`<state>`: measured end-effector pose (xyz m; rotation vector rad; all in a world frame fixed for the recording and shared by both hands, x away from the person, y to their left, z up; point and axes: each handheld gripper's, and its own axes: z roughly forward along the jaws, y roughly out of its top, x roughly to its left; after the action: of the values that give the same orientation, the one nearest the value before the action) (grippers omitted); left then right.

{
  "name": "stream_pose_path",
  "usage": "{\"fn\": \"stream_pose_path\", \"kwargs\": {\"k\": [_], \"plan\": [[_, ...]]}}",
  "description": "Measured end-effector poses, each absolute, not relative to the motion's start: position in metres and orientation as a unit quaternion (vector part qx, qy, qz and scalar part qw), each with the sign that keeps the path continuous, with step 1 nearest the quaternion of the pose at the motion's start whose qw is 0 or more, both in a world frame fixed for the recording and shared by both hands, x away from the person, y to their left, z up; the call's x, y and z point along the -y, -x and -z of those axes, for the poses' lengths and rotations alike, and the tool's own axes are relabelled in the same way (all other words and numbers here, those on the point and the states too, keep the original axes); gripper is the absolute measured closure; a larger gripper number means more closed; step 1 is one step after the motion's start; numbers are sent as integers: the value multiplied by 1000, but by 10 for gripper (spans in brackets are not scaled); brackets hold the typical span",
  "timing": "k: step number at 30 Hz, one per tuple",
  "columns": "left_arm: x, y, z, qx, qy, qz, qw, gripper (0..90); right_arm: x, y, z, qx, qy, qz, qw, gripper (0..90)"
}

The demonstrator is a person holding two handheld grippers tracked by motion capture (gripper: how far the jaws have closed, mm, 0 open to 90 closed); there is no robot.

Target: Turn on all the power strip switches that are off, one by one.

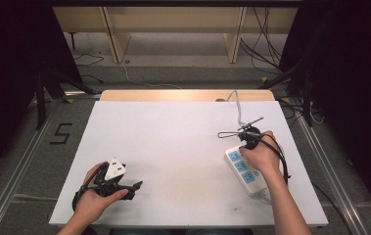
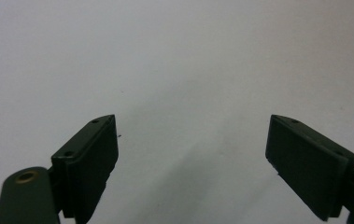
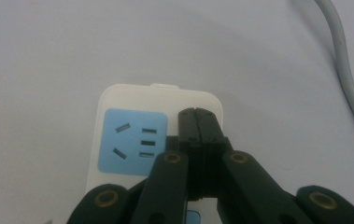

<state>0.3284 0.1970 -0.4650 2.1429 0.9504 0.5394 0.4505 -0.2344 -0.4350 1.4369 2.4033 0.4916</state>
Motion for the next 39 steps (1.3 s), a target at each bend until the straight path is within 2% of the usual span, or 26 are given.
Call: {"fn": "stream_pose_path", "kwargs": {"k": [32, 39], "plan": [[-198, -329, 465, -368, -831, -208, 360, 169, 241, -448, 436, -835, -496, -191, 143, 900], [-198, -329, 465, -368, -831, -209, 360, 169, 243, -445, 432, -833, -492, -201, 155, 880]]}}
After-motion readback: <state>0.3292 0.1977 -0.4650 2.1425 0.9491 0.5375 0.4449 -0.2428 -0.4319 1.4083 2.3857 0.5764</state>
